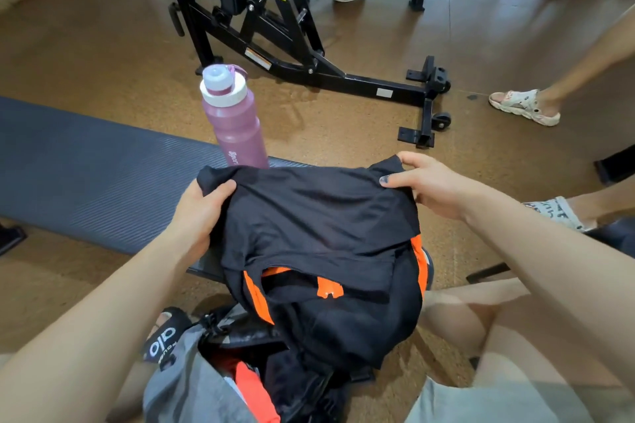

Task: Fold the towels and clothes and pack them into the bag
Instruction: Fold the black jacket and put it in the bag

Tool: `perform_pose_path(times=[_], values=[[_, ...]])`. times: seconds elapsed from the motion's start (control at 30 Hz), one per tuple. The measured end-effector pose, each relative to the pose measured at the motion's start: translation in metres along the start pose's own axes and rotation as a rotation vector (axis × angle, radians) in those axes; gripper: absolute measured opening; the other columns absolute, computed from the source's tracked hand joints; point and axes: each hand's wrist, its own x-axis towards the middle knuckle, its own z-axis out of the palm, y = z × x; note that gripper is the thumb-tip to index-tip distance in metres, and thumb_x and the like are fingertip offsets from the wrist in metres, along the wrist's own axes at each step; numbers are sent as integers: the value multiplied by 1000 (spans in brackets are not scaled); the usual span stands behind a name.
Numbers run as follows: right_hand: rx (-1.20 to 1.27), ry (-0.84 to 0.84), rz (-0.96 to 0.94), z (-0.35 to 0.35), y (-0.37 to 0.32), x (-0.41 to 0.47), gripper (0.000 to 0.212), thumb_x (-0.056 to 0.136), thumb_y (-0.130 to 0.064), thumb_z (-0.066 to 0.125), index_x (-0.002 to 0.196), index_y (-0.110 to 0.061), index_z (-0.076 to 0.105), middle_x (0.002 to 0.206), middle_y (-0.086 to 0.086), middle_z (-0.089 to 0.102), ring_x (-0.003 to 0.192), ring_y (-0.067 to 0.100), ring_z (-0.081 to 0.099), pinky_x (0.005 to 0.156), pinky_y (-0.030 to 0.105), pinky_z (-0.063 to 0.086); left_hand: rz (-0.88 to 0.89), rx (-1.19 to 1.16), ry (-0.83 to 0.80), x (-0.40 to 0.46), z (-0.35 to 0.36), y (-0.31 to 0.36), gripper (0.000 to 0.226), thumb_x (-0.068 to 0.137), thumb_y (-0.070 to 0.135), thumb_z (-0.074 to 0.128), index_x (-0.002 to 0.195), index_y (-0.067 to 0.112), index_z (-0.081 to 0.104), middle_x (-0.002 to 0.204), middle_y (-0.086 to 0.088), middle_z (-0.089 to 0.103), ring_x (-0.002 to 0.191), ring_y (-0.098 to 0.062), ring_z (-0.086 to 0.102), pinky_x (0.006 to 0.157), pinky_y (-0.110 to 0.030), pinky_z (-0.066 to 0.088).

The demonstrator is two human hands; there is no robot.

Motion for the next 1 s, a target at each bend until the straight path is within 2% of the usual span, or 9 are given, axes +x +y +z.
perform_pose_path(times=[0.17,0.3,0.33,0.4,0.43,0.5,0.6,0.8,1.0], values=[[28,236,-263,-4,-31,7,3,92,-16,72,93,-18,71,101,3,76,94,19,71,74,28,57,161,-69,59,6,-6,21,29,91,26,70,120,23,70,118,3,74,113,-16,69,102,-42,53],[-120,296,-335,7,-47,19,25,99,-20,63,75,-25,58,60,-24,59,61,-6,55,57,13,43,181,-41,149,13,-3,32,30,90,38,68,118,28,70,116,9,74,111,-10,69,101,-39,54],[-156,311,-321,10,-46,24,23,100,-23,62,77,-23,57,62,-22,57,63,-3,54,59,16,42,178,3,174,14,-3,31,28,89,41,67,115,30,71,116,11,74,110,-9,68,103,-39,53],[-186,277,-223,17,-39,31,15,99,-37,62,104,-23,63,89,-14,65,86,5,61,77,24,51,151,84,219,16,-1,24,22,92,43,63,109,29,68,119,10,71,109,-10,65,104,-37,50],[-163,216,-138,20,-33,35,32,98,-45,62,124,-25,60,107,-9,67,97,10,64,86,29,53,117,122,239,17,0,20,19,95,42,61,109,29,64,120,7,68,108,-12,63,103,-35,49],[-152,91,49,28,-20,35,42,99,-53,55,139,-41,48,109,-4,65,88,14,65,82,33,54,20,161,259,18,1,11,25,98,46,56,114,27,59,120,3,61,108,-18,58,100,-34,47],[-201,-16,154,33,-6,30,34,106,-44,43,134,-34,58,94,-1,66,67,11,58,72,30,50,-67,184,267,18,-2,-2,50,97,52,54,133,17,56,128,0,57,114,-23,56,102,-36,46],[-84,-4,217,29,5,26,24,100,-17,43,115,-12,61,96,12,54,82,26,56,75,37,50,-56,284,259,12,-9,-19,56,99,48,53,142,13,51,140,-4,55,127,-27,53,97,-33,41],[-97,-60,219,14,15,10,47,88,10,59,127,-16,52,100,17,59,81,25,59,73,37,55,-51,338,256,6,-14,-21,51,98,46,55,137,12,56,128,-2,59,119,-25,55,103,-37,43]])
